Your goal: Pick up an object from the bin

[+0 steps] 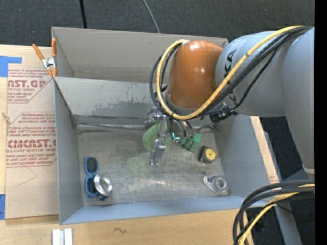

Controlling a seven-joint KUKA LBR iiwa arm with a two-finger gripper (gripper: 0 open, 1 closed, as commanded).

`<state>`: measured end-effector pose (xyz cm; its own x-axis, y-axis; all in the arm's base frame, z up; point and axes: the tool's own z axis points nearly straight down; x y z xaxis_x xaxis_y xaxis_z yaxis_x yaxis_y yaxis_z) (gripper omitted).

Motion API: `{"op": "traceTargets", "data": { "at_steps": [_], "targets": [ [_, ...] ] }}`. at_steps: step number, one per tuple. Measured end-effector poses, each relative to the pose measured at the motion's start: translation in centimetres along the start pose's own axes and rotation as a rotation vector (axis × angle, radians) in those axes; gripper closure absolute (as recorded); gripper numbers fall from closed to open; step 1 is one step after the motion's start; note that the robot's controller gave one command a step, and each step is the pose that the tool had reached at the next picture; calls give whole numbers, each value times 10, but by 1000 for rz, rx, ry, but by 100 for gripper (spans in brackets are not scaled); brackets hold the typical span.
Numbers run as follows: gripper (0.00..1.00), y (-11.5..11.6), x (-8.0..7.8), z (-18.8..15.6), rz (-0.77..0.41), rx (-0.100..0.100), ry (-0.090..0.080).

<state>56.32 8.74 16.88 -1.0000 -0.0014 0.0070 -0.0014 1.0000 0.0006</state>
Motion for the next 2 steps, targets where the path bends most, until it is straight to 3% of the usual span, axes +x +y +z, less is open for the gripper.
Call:
{"op": "traceTargets", "data": {
  "at_steps": [1, 2],
  "targets": [
    [0, -44, -27, 54, -44, 1, -4],
    [0, -79, -26, 88, -292, 2, -5]
  ]
}}
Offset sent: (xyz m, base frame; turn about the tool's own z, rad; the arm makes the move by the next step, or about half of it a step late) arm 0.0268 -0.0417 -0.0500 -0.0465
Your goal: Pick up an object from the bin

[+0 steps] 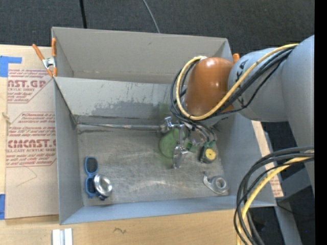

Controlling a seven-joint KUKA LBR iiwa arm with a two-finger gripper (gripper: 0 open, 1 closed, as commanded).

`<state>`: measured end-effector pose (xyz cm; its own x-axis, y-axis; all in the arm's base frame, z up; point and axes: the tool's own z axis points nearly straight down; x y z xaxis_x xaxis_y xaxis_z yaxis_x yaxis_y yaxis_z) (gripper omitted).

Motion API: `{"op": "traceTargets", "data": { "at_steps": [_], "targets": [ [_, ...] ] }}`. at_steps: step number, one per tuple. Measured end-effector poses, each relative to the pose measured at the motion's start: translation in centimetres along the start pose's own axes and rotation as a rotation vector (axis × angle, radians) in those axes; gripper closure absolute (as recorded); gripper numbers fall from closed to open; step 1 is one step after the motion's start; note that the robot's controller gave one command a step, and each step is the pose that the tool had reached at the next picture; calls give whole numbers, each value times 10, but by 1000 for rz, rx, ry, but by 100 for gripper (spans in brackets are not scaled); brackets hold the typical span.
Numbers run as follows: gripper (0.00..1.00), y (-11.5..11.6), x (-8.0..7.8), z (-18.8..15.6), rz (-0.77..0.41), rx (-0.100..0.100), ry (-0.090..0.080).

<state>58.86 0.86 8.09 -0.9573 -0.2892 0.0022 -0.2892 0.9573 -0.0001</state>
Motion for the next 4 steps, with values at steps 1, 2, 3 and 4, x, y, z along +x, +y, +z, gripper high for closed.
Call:
{"op": "traceTargets", "data": {
  "at_steps": [1, 2, 3, 4],
  "targets": [
    [0, -27, 19, 4, 35, -1, -6],
    [100, -26, 18, 3, 34, -1, -8],
    [100, -90, 107, 7, -183, -18, -18],
    [100, -136, 50, -152, -462, 6, -11]
  ]
}}
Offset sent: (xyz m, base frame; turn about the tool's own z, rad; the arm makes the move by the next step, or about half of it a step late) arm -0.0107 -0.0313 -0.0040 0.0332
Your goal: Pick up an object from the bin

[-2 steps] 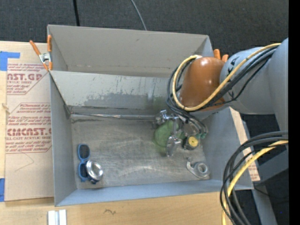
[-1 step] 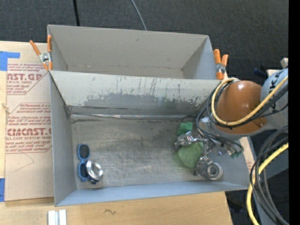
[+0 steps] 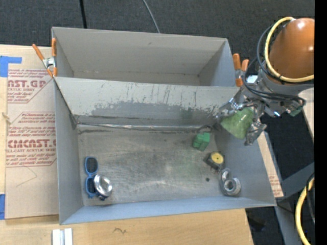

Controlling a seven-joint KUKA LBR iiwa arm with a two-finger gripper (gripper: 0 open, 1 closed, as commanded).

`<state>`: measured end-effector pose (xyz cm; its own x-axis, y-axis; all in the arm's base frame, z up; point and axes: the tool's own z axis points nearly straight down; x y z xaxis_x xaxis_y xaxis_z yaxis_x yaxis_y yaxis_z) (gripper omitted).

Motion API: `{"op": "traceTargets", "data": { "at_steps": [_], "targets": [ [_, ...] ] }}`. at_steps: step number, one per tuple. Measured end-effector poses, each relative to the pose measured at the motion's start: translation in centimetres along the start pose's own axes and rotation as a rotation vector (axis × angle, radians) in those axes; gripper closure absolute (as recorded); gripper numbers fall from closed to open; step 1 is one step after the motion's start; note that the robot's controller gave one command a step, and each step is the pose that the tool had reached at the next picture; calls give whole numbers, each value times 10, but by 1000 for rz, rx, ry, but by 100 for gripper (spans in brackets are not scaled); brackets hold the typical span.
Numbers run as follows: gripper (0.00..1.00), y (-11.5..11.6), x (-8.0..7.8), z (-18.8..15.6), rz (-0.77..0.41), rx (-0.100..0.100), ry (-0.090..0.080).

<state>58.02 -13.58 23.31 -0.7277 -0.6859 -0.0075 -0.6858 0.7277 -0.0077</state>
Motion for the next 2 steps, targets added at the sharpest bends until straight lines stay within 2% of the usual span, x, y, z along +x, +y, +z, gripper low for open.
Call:
{"op": "traceTargets", "data": {
  "at_steps": [1, 2],
  "targets": [
    [100, 49, -42, 93, 361, -11, 9],
    [100, 67, -83, -11, 258, -1, -2]
  ]
}}
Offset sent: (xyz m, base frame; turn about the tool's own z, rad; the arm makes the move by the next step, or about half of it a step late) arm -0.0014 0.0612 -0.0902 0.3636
